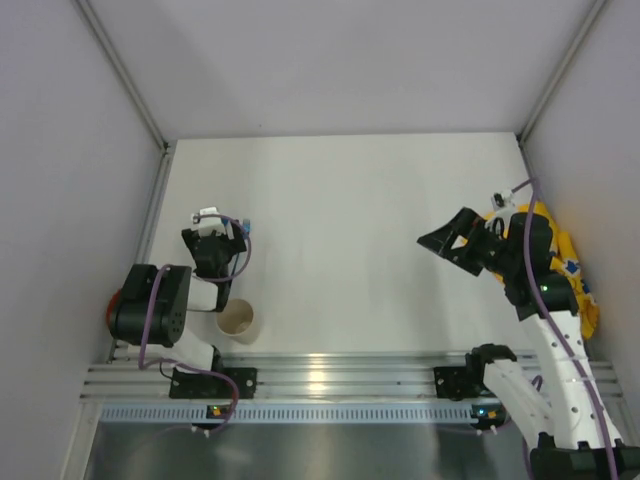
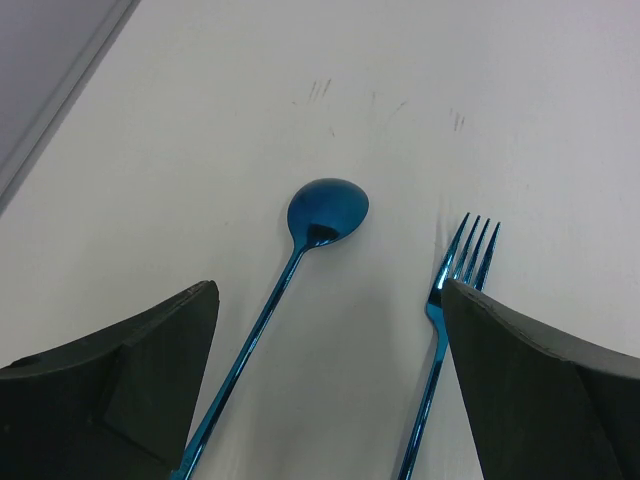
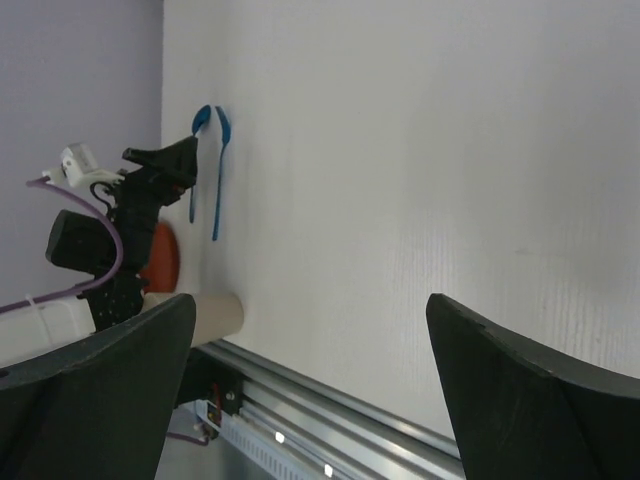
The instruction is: Set the dinner table for one person
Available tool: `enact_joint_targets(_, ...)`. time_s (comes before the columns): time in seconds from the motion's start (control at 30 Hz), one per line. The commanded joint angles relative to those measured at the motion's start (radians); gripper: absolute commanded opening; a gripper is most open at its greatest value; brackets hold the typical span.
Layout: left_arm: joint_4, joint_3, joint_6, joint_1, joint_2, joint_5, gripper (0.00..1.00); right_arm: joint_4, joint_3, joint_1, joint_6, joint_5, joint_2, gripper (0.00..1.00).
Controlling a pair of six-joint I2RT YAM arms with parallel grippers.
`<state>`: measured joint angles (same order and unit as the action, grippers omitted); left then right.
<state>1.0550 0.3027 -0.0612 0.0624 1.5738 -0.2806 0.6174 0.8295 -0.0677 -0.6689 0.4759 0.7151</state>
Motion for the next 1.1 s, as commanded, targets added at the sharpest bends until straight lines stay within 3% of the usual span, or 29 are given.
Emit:
enact_joint_targets(0.0, 0.088, -0.007, -0.011, -0.003, 0.0, 0.006, 0.99, 0.054, 0.0, 0.011, -0.027, 0.012, 0.024, 1.0)
enact_joint_targets(0.2, 0.046, 0.004, -0.023, -0.004, -0.009, 0.014, 0.99, 0.015, -0.018, 0.016, 0.031, 0.233, 0.228, 0.98)
enact_joint_targets(0.33, 0.098, -0.004, 0.0, -0.004, -0.011, 0.014, 0.99, 0.053, 0.029, 0.016, 0.035, 0.156, 0.242, 0.98)
enact_joint_targets(0.43, -0.146, 0.111, -0.002, -0.003, -0.096, -0.002, 0.99, 0.119, 0.092, 0.016, 0.063, 0.038, 0.257, 0.97)
enact_joint_targets(0.47, -0.375, 0.162, 0.0, -0.003, -0.128, -0.018, 0.99, 0.136, 0.111, 0.016, 0.081, -0.03, 0.267, 0.96)
enact_joint_targets(0.6, -0.898, 0.532, 0.0, -0.003, -0.166, -0.016, 0.99, 0.243, 0.209, 0.014, 0.14, -0.264, 0.332, 0.95)
enact_joint_targets(0.7, -1.079, 0.691, -0.113, -0.003, -0.204, 0.03, 0.99, 0.249, 0.275, 0.022, 0.161, -0.345, 0.423, 0.96)
enact_joint_targets(0.83, -1.156, 0.812, -0.245, 0.005, -0.221, 0.139, 0.99, 0.258, 0.375, 0.06, 0.154, -0.408, 0.601, 0.95)
enact_joint_targets(0.93, -1.217, 0.886, -0.325, 0.023, -0.196, 0.2, 0.98, 0.248, 0.404, 0.164, 0.137, -0.434, 0.696, 0.95)
enact_joint_targets(1.07, -1.288, 0.94, -0.347, 0.138, -0.164, 0.224, 0.99, 0.206, 0.413, 0.247, 0.15, -0.433, 0.813, 0.94)
